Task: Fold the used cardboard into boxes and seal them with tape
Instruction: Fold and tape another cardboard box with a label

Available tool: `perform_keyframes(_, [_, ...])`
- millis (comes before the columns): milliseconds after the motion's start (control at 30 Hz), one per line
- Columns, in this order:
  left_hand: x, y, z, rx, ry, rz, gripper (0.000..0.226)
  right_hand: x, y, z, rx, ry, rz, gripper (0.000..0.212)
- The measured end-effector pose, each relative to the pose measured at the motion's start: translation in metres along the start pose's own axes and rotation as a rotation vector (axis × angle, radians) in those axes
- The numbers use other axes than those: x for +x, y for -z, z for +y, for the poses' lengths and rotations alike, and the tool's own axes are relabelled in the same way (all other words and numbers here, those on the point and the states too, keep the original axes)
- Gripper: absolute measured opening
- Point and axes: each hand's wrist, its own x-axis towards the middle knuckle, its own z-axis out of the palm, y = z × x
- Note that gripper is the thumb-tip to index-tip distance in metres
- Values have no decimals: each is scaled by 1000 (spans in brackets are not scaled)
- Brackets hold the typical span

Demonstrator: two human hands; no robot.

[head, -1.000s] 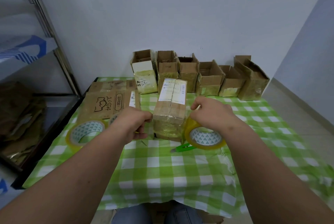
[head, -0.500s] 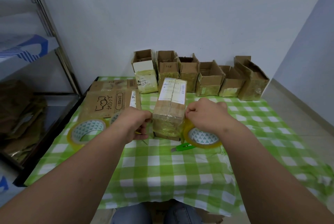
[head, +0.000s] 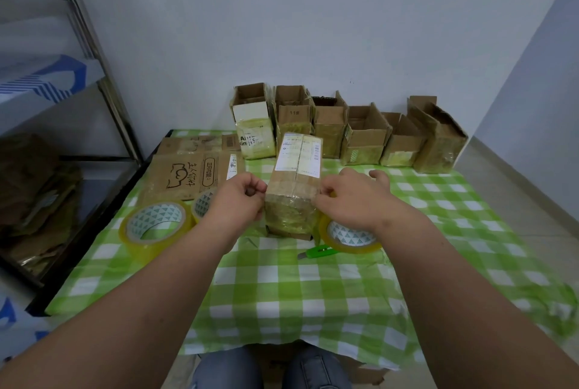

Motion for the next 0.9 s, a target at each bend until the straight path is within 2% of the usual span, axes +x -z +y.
perform_keyframes(133, [-4, 7, -3, 115, -95, -17, 17, -2, -1, 6, 3, 23, 10, 32])
perform_keyframes(267, [-5, 16, -6, 165, -209, -115, 42, -3, -3, 9, 27, 36, 48, 31])
perform_keyframes(367, [-3, 21, -7, 207, -229, -159, 47, -2, -1, 10, 85, 58, 59, 18])
perform_keyframes(533, [-2, 20, -6, 228, -229, -138, 40, 0, -2, 11, 98, 67, 74, 9])
perform_keyframes(767, [3, 16, -8, 268, -267, -91, 33, -2, -4, 13, 84, 80, 125, 10])
perform_keyframes(900, [3, 14, -9, 268, -296, -83, 31, -3, -4, 15, 80, 100, 131, 18])
